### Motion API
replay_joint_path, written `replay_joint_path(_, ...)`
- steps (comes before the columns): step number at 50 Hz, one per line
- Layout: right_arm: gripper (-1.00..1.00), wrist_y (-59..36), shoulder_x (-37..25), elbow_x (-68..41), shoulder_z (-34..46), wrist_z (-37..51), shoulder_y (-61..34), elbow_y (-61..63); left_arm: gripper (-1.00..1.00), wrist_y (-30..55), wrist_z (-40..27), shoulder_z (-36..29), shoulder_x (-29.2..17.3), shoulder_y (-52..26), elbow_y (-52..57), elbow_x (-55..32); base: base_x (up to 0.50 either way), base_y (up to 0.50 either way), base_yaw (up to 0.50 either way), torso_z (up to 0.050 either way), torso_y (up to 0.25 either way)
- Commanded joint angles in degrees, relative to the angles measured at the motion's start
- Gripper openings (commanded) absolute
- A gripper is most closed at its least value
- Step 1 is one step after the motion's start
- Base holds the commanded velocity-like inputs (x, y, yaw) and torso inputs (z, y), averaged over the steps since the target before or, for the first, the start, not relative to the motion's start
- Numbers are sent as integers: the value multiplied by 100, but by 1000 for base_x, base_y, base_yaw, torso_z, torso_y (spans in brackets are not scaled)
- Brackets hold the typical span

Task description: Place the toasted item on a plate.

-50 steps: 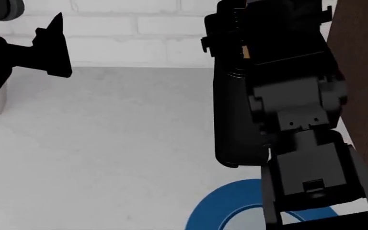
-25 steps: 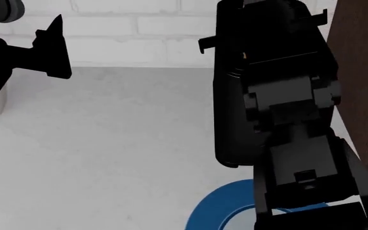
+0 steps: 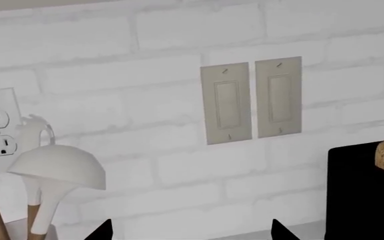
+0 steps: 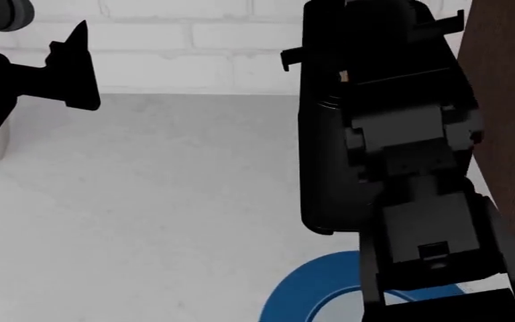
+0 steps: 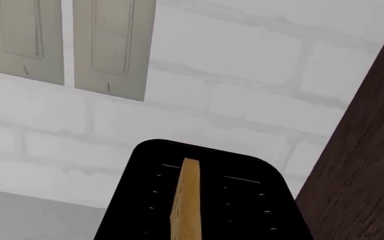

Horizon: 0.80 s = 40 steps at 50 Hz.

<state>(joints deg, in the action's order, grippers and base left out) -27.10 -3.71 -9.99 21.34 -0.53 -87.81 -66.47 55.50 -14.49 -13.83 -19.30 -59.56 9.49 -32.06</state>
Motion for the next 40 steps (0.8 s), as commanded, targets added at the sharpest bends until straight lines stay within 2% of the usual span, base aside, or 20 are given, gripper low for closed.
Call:
replay_joint_path(1,-100,-862,-293,-84,33,75,345,1117,100,30,-27,-20,11,-19,36,-35,0,0,0,0,0)
replay_joint_path(40,-100,-1820,-501,-234,43,217,-24,2371,100,103,-91,4,-22,-99,118,-160,0,0,-1,0,0)
